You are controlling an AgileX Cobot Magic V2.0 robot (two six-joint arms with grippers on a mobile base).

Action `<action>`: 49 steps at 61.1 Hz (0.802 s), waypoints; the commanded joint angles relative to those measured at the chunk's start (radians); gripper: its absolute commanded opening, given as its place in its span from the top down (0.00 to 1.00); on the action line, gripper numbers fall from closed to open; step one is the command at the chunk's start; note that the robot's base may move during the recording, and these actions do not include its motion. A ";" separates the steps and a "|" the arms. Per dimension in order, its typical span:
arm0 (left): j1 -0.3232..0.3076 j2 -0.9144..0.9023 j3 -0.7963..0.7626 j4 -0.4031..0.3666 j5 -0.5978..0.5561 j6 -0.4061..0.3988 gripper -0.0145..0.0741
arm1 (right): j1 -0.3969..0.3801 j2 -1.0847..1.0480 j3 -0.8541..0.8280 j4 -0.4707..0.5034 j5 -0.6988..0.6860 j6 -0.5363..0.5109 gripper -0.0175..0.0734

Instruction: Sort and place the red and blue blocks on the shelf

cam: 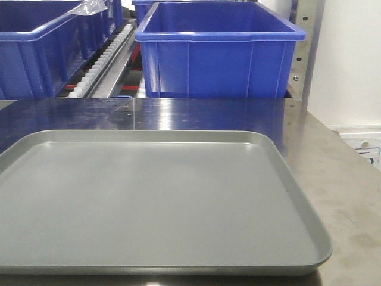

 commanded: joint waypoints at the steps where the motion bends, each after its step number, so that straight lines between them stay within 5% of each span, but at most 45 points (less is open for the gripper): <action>1: 0.001 0.005 -0.028 0.005 -0.073 -0.007 0.70 | -0.005 0.002 -0.026 -0.004 -0.080 -0.007 0.73; 49: 0.001 0.005 -0.028 0.005 -0.073 -0.007 0.70 | -0.005 0.002 -0.026 -0.004 -0.080 -0.007 0.73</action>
